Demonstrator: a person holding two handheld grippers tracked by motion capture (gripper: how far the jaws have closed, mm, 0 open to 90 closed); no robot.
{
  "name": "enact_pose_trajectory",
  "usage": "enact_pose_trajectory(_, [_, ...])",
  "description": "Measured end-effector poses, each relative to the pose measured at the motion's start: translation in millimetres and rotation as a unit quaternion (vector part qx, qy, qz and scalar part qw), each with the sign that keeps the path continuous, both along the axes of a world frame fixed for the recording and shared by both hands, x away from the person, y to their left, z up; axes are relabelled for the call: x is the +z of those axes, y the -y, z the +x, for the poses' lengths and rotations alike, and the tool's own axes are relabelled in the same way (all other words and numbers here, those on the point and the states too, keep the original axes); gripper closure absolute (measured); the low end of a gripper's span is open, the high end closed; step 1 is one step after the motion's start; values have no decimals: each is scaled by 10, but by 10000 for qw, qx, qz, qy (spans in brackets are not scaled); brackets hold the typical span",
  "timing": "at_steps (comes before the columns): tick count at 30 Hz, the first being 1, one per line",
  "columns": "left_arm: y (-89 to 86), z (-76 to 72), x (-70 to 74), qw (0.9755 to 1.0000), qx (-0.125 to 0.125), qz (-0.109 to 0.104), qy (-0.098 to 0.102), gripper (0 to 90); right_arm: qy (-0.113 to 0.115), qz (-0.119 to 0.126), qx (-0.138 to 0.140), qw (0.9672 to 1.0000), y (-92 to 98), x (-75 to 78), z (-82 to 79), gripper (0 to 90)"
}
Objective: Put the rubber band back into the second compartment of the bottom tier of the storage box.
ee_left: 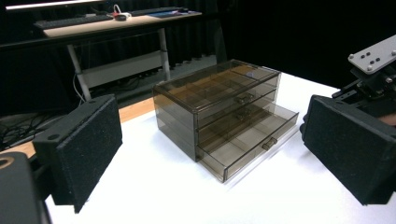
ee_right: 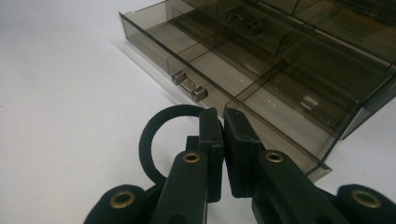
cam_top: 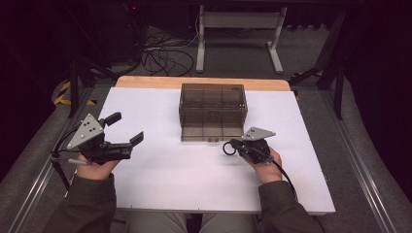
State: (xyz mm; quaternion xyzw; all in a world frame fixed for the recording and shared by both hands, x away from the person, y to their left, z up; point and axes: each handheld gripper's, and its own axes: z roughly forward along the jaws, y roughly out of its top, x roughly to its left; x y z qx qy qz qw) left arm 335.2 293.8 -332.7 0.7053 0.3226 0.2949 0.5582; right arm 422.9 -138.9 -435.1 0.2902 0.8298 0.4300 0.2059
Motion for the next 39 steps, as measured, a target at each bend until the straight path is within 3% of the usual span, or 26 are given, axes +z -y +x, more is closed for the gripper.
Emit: enact_pose_trajectory(39, [-6, 2, -12, 10000, 19, 11, -6, 59, 344, 142, -291, 9989, -217, 27, 231, 862])
